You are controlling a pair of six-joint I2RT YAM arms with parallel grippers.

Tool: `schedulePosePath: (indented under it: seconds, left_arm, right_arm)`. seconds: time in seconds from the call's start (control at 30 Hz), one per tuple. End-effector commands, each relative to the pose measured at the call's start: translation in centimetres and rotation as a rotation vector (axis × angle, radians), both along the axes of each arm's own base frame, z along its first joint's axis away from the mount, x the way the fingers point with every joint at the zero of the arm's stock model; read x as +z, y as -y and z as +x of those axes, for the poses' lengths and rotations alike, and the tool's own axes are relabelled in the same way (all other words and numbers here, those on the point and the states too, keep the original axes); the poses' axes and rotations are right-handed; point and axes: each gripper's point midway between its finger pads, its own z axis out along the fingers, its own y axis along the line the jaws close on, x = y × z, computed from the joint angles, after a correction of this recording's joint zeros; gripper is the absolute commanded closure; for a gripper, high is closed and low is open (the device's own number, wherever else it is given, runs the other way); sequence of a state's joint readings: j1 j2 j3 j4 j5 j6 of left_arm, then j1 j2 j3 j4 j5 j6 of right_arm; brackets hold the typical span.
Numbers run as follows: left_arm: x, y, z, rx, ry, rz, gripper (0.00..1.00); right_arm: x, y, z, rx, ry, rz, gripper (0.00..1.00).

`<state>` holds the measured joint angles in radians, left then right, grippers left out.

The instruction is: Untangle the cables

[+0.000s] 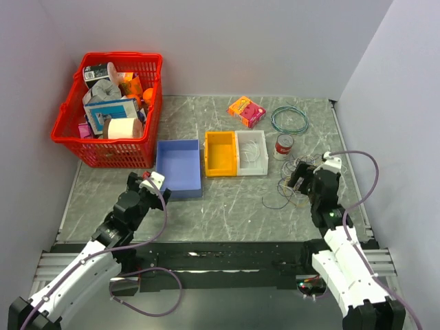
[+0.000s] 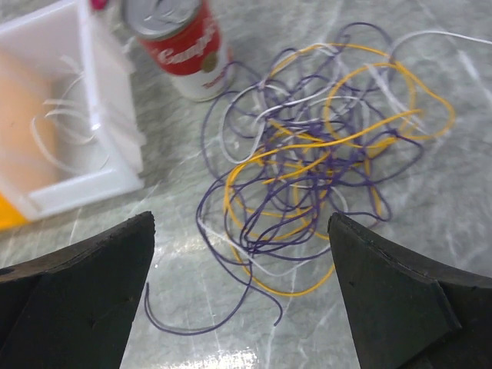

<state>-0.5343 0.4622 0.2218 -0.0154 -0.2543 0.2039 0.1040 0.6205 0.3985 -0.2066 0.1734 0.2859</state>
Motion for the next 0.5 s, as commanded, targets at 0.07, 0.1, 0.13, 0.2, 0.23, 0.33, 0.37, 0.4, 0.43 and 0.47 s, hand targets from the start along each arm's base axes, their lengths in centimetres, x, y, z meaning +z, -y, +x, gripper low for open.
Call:
schedulePosePath:
  seconds: [0.07, 0.1, 0.13, 0.2, 0.23, 0.33, 0.37, 0.4, 0.43, 0.47]
  left_arm:
    - [3.0, 1.8, 0.1, -0.12, 0.08, 0.012, 0.04]
    - [3.3, 2.3, -0.1, -0.157, 0.087, 0.015, 0.04]
    - [3.4, 2.4, -0.1, -0.167, 0.091, 0.021, 0.04]
    - [4.6, 2.9, 0.0, -0.179, 0.114, -0.014, 0.04]
    - [5.0, 3.2, 0.0, -0.172, 0.103, -0.065, 0.04]
    - [6.4, 5.0, -0.2, -0.219, 0.019, -0.151, 0.04]
    - [7.5, 5.6, 0.2, -0.226, -0.004, -0.164, 0.04]
    - [7.0, 6.0, -0.1, -0.25, -0.057, -0.158, 0.04]
    - [7.3, 7.0, -0.4, -0.303, -0.075, -0.161, 0.04]
    - [7.9, 7.4, -0.3, -0.321, -0.082, -0.161, 0.04]
  right_arm:
    - [1.1, 3.2, 0.0, -0.236, -0.128, -0.004, 0.0]
    - [1.4, 3.4, 0.1, -0.245, -0.158, -0.003, 0.0]
    - [0.2, 3.9, 0.2, -0.268, -0.223, -0.006, 0.0]
    - [-1.1, 4.2, 0.6, -0.28, -0.318, 0.004, 0.0]
    - [-1.6, 4.3, 0.8, -0.287, -0.344, 0.016, 0.0]
    - [-3.6, 4.8, 1.8, -0.296, -0.417, 0.093, 0.0]
    - [-4.0, 4.5, 2.1, -0.283, -0.432, 0.119, 0.0]
    - [-5.0, 4.3, 2.5, -0.279, -0.465, 0.13, 0.0]
    - [-5.2, 4.2, 3.0, -0.271, -0.47, 0.139, 0.0]
    - [-5.6, 3.6, 3.3, -0.246, -0.484, 0.159, 0.0]
